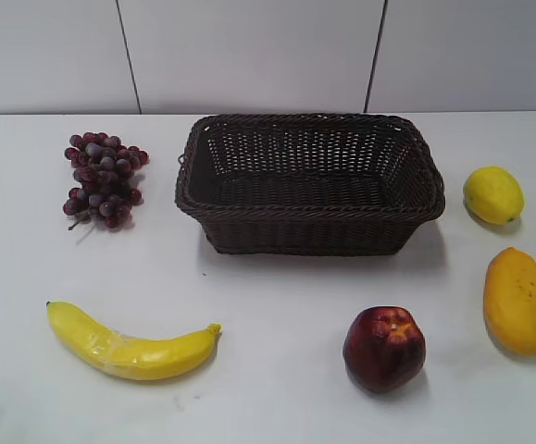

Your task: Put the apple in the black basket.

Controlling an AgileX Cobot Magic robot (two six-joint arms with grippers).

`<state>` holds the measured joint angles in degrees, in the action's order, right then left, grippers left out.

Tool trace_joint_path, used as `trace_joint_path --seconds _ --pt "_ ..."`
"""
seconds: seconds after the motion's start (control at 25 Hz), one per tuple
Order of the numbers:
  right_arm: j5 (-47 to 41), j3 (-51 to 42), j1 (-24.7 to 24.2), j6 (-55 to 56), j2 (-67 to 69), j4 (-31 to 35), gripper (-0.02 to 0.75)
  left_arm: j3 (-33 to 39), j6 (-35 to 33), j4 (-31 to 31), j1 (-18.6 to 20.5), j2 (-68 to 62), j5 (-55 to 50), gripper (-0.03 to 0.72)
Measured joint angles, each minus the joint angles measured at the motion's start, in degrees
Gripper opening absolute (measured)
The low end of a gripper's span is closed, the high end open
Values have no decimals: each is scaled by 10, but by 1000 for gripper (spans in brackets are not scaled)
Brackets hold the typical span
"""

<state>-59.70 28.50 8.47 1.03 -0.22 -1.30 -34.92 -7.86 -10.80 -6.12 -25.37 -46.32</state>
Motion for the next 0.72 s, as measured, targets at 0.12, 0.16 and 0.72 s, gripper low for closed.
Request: trace_joint_path --seconds 0.12,0.16,0.72 --pt "0 0 0 0 0 0 560 -35 -51 -59 0 -98 -22 558" --pt "0 0 0 0 0 0 560 -46 -78 -89 0 -132 -36 558" --pt "0 0 0 0 0 0 560 -238 -208 -259 -57 -446 -225 558"
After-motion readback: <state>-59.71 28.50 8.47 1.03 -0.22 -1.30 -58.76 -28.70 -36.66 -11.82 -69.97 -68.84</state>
